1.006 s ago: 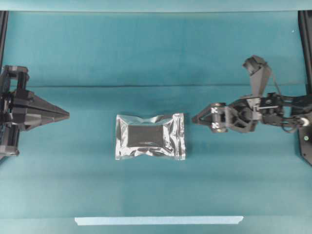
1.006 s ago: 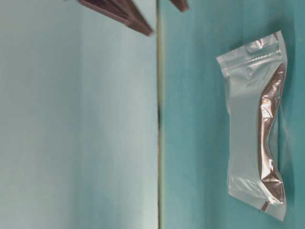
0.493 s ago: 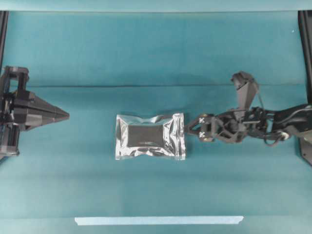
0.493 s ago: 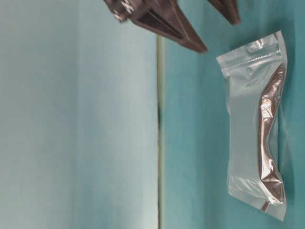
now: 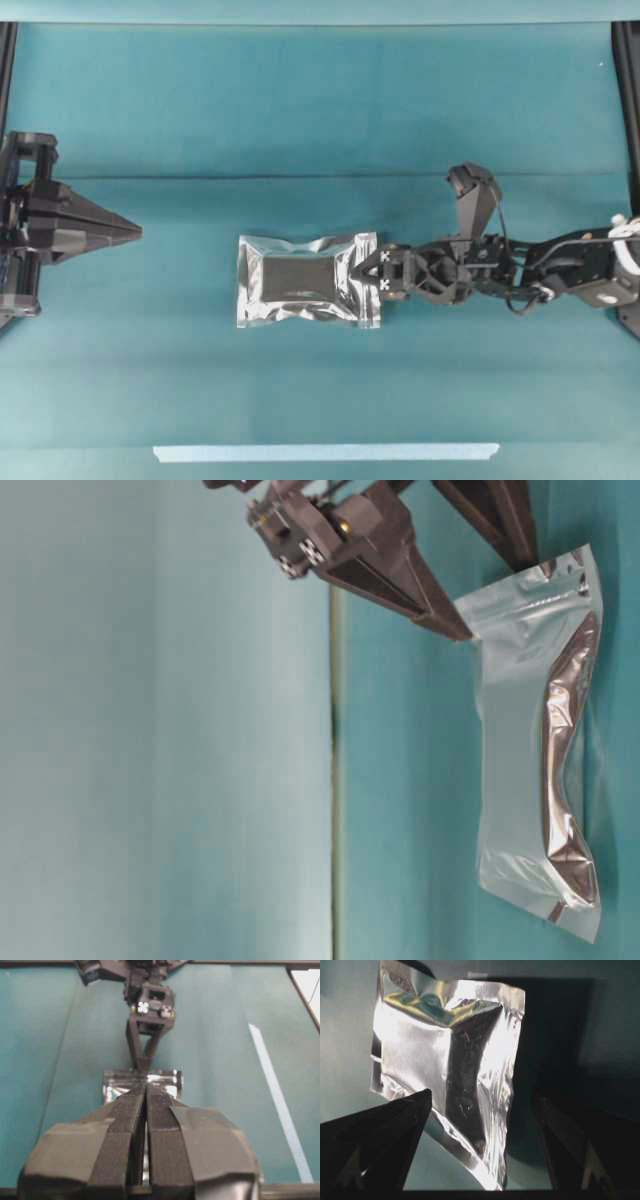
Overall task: Hand over the silver zip bag and make it stand upright.
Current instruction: 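Close the right gripper on the bag's right edge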
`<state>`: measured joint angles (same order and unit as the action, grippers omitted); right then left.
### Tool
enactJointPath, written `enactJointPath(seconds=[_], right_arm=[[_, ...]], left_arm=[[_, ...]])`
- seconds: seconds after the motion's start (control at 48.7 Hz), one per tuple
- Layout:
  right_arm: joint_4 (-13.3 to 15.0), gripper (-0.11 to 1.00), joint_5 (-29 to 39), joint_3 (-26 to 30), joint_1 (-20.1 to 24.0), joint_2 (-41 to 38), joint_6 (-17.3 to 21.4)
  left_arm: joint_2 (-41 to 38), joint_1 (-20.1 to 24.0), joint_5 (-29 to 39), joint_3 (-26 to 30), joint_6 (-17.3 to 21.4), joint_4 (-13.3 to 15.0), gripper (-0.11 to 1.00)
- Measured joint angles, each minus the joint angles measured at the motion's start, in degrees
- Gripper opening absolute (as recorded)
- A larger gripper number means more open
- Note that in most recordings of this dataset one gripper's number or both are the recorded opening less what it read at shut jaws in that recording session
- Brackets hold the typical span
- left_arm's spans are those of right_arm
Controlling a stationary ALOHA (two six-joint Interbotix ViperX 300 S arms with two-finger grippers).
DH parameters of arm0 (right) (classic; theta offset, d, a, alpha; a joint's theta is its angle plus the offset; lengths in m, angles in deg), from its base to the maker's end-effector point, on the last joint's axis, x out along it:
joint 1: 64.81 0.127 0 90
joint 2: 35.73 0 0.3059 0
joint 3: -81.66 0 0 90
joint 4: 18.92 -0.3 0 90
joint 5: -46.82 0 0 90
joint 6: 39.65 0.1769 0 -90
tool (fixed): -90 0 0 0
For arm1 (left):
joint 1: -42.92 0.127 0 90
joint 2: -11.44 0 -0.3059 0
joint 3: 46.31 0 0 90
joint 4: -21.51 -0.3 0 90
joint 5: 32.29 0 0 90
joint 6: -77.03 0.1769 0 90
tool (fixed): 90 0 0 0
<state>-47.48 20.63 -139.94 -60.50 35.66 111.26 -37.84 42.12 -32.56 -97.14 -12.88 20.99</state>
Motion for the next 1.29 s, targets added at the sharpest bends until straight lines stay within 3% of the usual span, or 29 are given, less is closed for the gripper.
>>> enactJointPath(seconds=[0.472,0.657,0.78,0.903,1.006,1.047,1.293], right_arm=[[-0.4,0.89,-0.4,2.0,0.1,-2.5,0.1],[-1.0,0.84,-0.4,2.0,0.1,-2.5,0.1],[-1.5,0.66,0.4,2.0,0.1,-2.6,0.1],[-1.7,0.29,0.9,2.0,0.1,-2.8,0.0],[-1.7,0.06,0.8,2.0,0.1,-2.7,0.1],[-1.7,0.02,0.8,2.1,0.1,-2.7,0.0],[-1.8,0.02,0.8,2.2,0.0,-2.8,0.0]], left_arm=[[0.0,1.2,0.0,0.0,0.0,0.1,-0.01],[-0.1,1.3,0.0,0.0,0.0,0.0,-0.01],[-0.1,1.3,0.0,0.0,0.0,0.0,-0.01],[0.0,1.3,0.0,0.0,0.0,0.1,-0.01],[-0.1,1.4,0.0,-0.1,0.0,0.0,-0.01],[-0.1,1.3,0.0,-0.1,0.0,0.0,-0.01],[0.0,1.4,0.0,-0.1,0.0,0.0,-0.01]])
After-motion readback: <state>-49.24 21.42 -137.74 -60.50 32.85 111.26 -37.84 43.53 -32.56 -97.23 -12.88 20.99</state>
